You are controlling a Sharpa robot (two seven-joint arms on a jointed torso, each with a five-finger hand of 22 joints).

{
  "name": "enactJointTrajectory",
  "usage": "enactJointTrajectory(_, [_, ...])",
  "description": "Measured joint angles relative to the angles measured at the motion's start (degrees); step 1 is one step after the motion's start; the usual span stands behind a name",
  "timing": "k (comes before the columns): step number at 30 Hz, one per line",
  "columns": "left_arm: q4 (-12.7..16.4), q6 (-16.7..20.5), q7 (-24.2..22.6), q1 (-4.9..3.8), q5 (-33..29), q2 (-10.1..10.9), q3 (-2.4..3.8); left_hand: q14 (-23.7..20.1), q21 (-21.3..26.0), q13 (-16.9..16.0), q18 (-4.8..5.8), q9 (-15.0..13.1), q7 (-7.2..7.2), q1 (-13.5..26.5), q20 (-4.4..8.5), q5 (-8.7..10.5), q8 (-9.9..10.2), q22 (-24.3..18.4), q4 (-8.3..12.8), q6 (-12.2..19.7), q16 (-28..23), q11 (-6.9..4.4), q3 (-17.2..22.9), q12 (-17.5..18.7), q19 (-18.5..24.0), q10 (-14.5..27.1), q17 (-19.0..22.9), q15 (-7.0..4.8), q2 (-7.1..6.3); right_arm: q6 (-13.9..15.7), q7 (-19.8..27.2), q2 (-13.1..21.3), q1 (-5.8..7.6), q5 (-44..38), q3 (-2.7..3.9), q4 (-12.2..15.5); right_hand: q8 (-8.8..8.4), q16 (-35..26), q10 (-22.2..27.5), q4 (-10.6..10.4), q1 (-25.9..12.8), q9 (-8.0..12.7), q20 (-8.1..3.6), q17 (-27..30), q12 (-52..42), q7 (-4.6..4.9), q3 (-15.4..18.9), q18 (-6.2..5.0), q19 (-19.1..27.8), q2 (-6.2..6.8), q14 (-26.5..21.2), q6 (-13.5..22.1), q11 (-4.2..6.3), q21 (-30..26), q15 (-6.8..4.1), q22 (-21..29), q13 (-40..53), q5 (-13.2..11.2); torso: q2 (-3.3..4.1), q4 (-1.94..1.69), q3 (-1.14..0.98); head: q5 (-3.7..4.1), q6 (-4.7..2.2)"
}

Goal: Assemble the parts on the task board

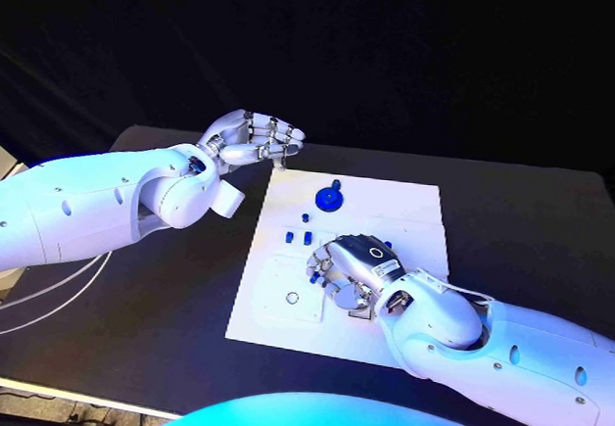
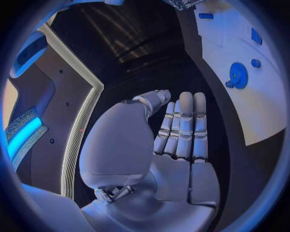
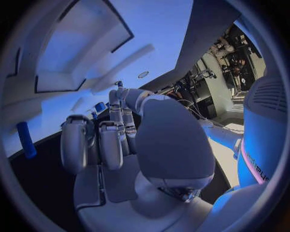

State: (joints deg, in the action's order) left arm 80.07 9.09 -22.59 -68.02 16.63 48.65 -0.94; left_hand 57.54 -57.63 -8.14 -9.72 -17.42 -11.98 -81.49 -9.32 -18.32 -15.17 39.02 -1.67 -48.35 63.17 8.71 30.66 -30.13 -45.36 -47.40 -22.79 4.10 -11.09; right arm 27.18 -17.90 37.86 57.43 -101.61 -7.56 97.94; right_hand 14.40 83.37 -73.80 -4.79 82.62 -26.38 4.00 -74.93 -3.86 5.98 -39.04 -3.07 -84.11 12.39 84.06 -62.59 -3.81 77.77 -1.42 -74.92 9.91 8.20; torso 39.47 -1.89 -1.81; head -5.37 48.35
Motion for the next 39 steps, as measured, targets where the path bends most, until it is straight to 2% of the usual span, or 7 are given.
enactJointTrajectory(24, [-0.01,-0.05,0.40,0.00,-0.01,0.03,-0.01,-0.22,0.00,-0.01,0.00,0.00,0.00,0.00,-0.21,0.00,0.00,0.01,0.00,0.00,0.00,0.00,0.00,0.00,0.21,0.00,0.04,0.22,0.00,-1.58,-1.35,-0.89,0.01,-0.95,0.01,-0.53,-0.32,0.00,-0.23,0.02,-0.01,0.03,0.00,0.01,0.21,0.18,0.03,0.00,0.00,-0.01,0.00,-0.17,0.12,0.00,0.00,0.02,0.00,-0.04,0.01,-0.03,0.02,0.21,-0.18])
enactJointTrajectory(29, [0.01,-0.05,0.44,0.00,-0.01,0.04,-0.01,-0.22,0.00,0.02,0.00,0.00,0.00,0.00,-0.21,0.00,0.00,-0.03,0.15,0.00,0.00,0.12,-0.15,0.00,0.21,0.12,0.04,0.22,0.00,-2.55,-1.37,-1.16,-0.05,-1.00,-0.08,-0.69,-0.20,0.00,-0.24,0.32,-1.21,0.01,0.00,0.02,0.33,0.40,0.32,0.00,0.00,-0.32,0.01,0.05,0.12,-0.35,0.00,0.02,-0.05,-0.26,0.01,-0.02,0.02,0.21,-0.19])
enactJointTrajectory(31, [0.01,-0.05,0.46,0.00,-0.01,0.04,-0.01,-0.22,0.00,0.05,0.00,0.00,0.00,0.00,-0.21,0.00,0.00,-0.06,0.16,0.00,0.00,0.21,-0.16,0.00,0.21,0.20,0.04,0.22,0.00,-2.93,-1.37,-1.24,-0.02,-1.00,-0.07,-0.71,-0.20,0.00,-0.27,0.41,-2.32,-0.21,0.00,0.02,0.32,0.70,0.81,0.00,0.00,0.02,0.00,0.36,0.16,-0.85,0.00,0.02,-0.15,-0.26,0.01,-0.01,0.02,0.21,-0.19])
enactJointTrajectory(32, [0.02,-0.05,0.47,0.01,-0.01,0.04,-0.01,-0.22,0.00,0.05,0.00,0.00,0.00,0.00,-0.21,0.00,0.00,-0.06,0.16,0.00,0.00,0.21,-0.16,0.00,0.21,0.20,0.04,0.22,0.00,-3.17,-1.36,-1.28,0.02,-1.00,-0.03,-0.74,-0.30,0.00,-0.18,0.21,-3.20,-0.29,0.00,0.02,0.19,0.82,1.54,0.00,0.00,0.54,0.00,0.84,0.39,-1.53,0.00,0.02,-0.37,0.61,0.01,0.00,0.02,0.21,-0.19])
enactJointTrajectory(34, [0.02,-0.05,0.49,0.01,-0.01,0.04,-0.01,-0.22,0.00,0.05,0.00,0.00,0.00,0.00,-0.21,0.00,0.00,-0.06,0.16,0.00,0.00,0.21,-0.16,0.00,0.21,0.20,0.04,0.22,0.00,-3.46,-1.33,-1.31,0.05,-1.00,-0.03,-0.75,-1.01,-0.05,0.73,-0.20,-4.62,-0.32,0.00,0.02,0.05,0.96,2.41,0.00,0.00,1.02,-0.03,1.86,0.48,-2.69,0.13,-0.01,-0.71,0.81,0.01,0.01,0.02,0.21,-0.19])
enactJointTrajectory(39, [0.02,-0.06,0.54,0.01,-0.01,0.05,-0.01,-0.21,0.22,0.05,0.00,0.00,0.00,0.00,-0.21,0.00,0.00,-0.06,0.16,0.00,0.00,0.00,-0.16,0.00,0.21,0.41,0.04,0.21,0.00,-3.68,-1.19,-1.23,0.04,-0.95,-0.10,-0.59,-3.12,-1.35,6.15,-1.13,-6.38,0.62,1.06,0.02,0.10,1.04,4.32,0.00,0.18,2.59,0.00,4.35,-0.83,-6.56,1.20,-0.03,-1.95,0.57,0.01,0.04,0.00,0.21,-0.19])
